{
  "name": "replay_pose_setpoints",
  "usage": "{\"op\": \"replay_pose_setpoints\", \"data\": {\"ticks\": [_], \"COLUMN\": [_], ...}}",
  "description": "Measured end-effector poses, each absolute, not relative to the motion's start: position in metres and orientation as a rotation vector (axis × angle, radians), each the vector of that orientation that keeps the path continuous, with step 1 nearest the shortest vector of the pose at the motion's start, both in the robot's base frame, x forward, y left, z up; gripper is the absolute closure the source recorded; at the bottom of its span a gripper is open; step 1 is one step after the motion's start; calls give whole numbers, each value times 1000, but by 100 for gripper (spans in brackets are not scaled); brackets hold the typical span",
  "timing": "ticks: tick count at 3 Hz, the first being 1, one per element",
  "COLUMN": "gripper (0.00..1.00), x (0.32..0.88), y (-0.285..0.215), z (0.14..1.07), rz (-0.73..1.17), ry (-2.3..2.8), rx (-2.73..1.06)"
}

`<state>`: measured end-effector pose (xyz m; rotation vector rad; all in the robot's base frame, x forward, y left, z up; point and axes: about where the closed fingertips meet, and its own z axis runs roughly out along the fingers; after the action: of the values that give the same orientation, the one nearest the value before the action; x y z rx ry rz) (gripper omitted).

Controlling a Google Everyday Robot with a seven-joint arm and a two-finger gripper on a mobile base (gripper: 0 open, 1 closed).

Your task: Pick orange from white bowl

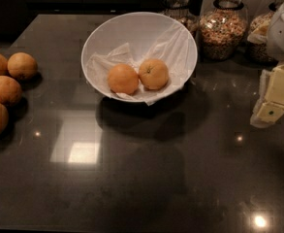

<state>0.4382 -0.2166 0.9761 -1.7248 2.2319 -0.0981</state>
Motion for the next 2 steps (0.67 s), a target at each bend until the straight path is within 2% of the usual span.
{"op": "replay_pose_setpoints", "data": {"ticks": [2], "gripper": [0], "x": [481], "y": [-193], "z": [969], "rz": [-76], "ry": [2155], "rx": [-1772]}}
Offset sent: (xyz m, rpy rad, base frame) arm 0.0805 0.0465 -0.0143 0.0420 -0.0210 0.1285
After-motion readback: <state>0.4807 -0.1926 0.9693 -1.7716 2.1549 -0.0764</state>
